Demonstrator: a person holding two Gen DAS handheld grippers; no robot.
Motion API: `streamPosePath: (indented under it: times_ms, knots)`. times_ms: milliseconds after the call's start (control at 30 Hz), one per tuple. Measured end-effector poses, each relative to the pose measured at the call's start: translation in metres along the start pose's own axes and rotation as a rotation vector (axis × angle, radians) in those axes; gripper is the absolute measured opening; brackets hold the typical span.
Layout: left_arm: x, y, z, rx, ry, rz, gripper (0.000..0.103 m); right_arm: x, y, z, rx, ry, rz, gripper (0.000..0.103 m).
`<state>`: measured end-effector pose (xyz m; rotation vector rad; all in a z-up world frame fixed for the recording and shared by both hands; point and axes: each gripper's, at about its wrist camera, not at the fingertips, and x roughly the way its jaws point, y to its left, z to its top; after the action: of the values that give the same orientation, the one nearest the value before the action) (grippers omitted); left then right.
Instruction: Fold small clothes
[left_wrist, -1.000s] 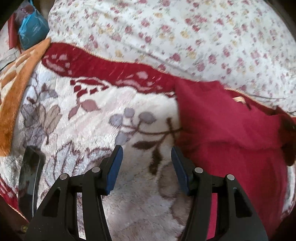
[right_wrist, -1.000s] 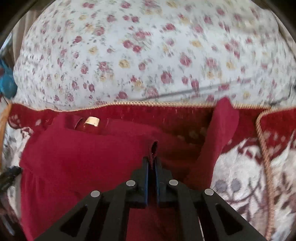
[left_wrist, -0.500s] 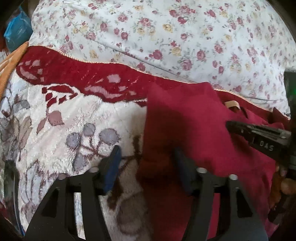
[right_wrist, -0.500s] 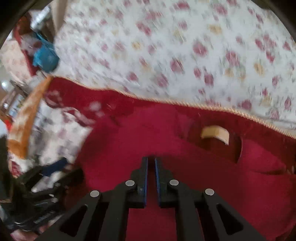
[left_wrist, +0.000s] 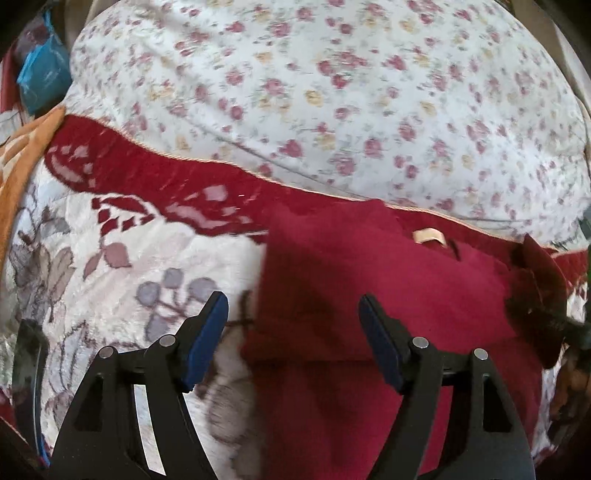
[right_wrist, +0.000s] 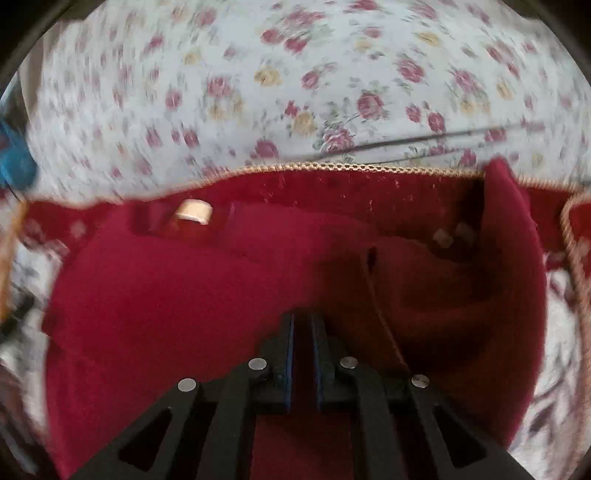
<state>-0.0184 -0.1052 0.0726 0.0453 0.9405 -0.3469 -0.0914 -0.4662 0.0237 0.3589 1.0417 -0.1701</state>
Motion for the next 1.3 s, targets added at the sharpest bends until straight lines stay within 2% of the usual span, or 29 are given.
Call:
streamPosePath:
  times_ms: [67, 133, 200, 233, 267, 300, 367, 500, 600, 633, 667, 700, 733, 767, 867, 1000, 1067, 1133, 1200, 1233, 1267, 1300]
  knots:
    - [-0.001, -0.009, 0.001, 0.026, -0.003, -0.002, 0.074, -0.021, -0.007, 0.002, 0.023, -0.021, 0.065, 0.007]
    - [-0.002, -0.016, 0.001, 0.046, -0.004, -0.006, 0.074, -0.052, -0.016, 0.005, 0.030, -0.103, 0.083, 0.011]
    - [0.000, -0.021, 0.000, 0.047, 0.005, -0.017, 0.074, -0.085, -0.038, 0.013, 0.051, -0.190, 0.019, 0.034]
    - [0.002, -0.023, 0.000, 0.045, 0.011, -0.023, 0.074, -0.092, -0.048, 0.015, 0.072, -0.215, -0.011, 0.061]
    - [0.003, -0.024, 0.000, 0.042, 0.017, -0.029, 0.074, -0.097, -0.060, 0.021, 0.107, -0.240, -0.057, 0.083]
    - [0.004, -0.024, -0.001, 0.040, 0.019, -0.032, 0.074, -0.098, -0.075, 0.028, 0.145, -0.248, -0.107, 0.086]
    - [0.006, -0.026, -0.002, 0.043, 0.024, -0.034, 0.074, -0.089, -0.094, 0.040, 0.198, -0.231, -0.134, 0.086]
    - [0.011, -0.028, -0.002, 0.054, 0.035, -0.025, 0.074, -0.050, -0.123, 0.067, 0.307, -0.124, -0.109, 0.086]
    - [0.014, -0.027, -0.003, 0.055, 0.049, -0.023, 0.074, -0.024, -0.125, 0.076, 0.303, -0.061, -0.117, 0.085]
    - [0.015, -0.026, -0.003, 0.055, 0.050, -0.023, 0.074, -0.013, -0.126, 0.078, 0.291, -0.029, -0.122, 0.070]
    - [0.014, -0.024, -0.003, 0.054, 0.049, -0.023, 0.074, -0.005, -0.129, 0.076, 0.292, -0.008, -0.116, 0.030]
    - [0.014, -0.023, -0.003, 0.052, 0.047, -0.023, 0.074, -0.002, -0.133, 0.072, 0.306, 0.014, -0.090, 0.017]
    - [0.013, -0.021, -0.003, 0.047, 0.045, -0.022, 0.074, -0.006, -0.139, 0.068, 0.325, 0.007, -0.066, 0.014]
    - [0.013, -0.017, -0.002, 0.036, 0.045, -0.022, 0.074, -0.017, -0.143, 0.065, 0.332, -0.036, -0.054, 0.012]
    - [0.010, -0.010, 0.000, -0.002, 0.044, -0.036, 0.074, -0.072, -0.155, 0.059, 0.325, -0.214, -0.102, 0.012]
    - [0.000, -0.007, 0.002, -0.025, 0.022, -0.041, 0.074, -0.157, -0.159, 0.065, 0.317, -0.437, -0.063, 0.012]
    - [-0.005, -0.006, 0.002, -0.030, 0.019, -0.048, 0.074, -0.179, -0.146, 0.071, 0.273, -0.479, -0.050, 0.012]
    - [-0.008, -0.006, 0.001, -0.031, 0.013, -0.055, 0.074, -0.184, -0.132, 0.079, 0.237, -0.455, -0.061, 0.012]
    - [-0.010, -0.007, -0.001, -0.024, 0.012, -0.053, 0.074, -0.171, -0.125, 0.081, 0.207, -0.378, -0.079, 0.012]
    - [-0.009, -0.007, -0.002, -0.021, 0.018, -0.055, 0.074, -0.160, -0.125, 0.080, 0.202, -0.323, -0.105, 0.016]
    - [-0.008, -0.007, -0.003, -0.020, 0.022, -0.056, 0.074, -0.148, -0.127, 0.076, 0.207, -0.279, -0.124, 0.039]
    - [-0.006, -0.008, -0.005, -0.018, 0.029, -0.056, 0.074, -0.130, -0.131, 0.073, 0.226, -0.230, -0.131, 0.053]
